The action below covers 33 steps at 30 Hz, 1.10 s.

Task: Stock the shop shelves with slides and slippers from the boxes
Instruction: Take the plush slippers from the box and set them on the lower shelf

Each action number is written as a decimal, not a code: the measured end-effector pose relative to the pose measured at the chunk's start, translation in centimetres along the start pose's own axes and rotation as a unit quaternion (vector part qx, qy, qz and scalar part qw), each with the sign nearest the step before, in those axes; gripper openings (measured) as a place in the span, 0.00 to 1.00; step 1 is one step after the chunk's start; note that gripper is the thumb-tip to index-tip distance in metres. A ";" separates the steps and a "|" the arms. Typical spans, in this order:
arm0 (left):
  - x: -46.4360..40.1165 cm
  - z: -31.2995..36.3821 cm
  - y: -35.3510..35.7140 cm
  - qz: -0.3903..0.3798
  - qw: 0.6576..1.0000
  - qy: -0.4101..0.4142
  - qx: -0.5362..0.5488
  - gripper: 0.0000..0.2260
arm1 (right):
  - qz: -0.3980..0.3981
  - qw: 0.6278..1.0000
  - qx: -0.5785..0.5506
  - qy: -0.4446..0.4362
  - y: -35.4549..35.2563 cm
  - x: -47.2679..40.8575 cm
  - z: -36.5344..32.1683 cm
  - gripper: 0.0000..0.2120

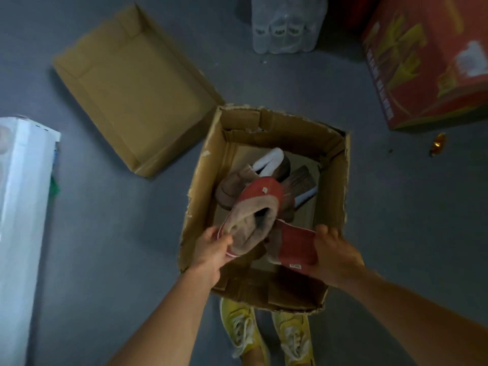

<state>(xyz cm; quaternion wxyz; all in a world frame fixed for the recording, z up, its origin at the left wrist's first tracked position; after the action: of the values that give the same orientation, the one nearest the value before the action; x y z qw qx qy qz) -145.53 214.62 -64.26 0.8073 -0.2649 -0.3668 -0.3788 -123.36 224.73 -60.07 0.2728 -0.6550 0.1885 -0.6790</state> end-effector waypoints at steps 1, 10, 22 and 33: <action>0.8 0.3 -0.8 0.014 0.998 -0.019 0.060 0.13 | -0.012 0.999 -0.038 0.006 -1.1 0.6 0.2 0.43; 8.4 9.5 -4.8 -0.018 0.948 0.017 0.317 0.12 | -0.077 0.922 -0.376 -0.047 -12.9 5.3 -1.3 0.42; 18.2 16.7 -13.3 -0.042 0.936 0.136 0.321 0.16 | -0.165 0.755 -0.622 -0.124 -24.7 12.7 -7.4 0.22; 29.1 13.7 -11.1 -0.073 0.871 0.166 0.457 0.26 | -0.234 0.745 -0.598 -0.183 -26.5 22.4 -9.7 0.27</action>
<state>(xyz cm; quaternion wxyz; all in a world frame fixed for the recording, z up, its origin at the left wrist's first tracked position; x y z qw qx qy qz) -146.94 205.78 -31.40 0.8576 0.2276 -0.3774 -0.2651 -136.13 230.59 -26.83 -0.3127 -0.8192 0.3429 -0.3371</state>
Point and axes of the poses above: each hand's wrist, its own x-axis away from the middle knuckle, its own y-axis out of the palm, z = x × y, the point moved 4 cm from there along -x, towards the middle knuckle, and after that the axes turned 13 degrees about y, right-handed, at the moved point
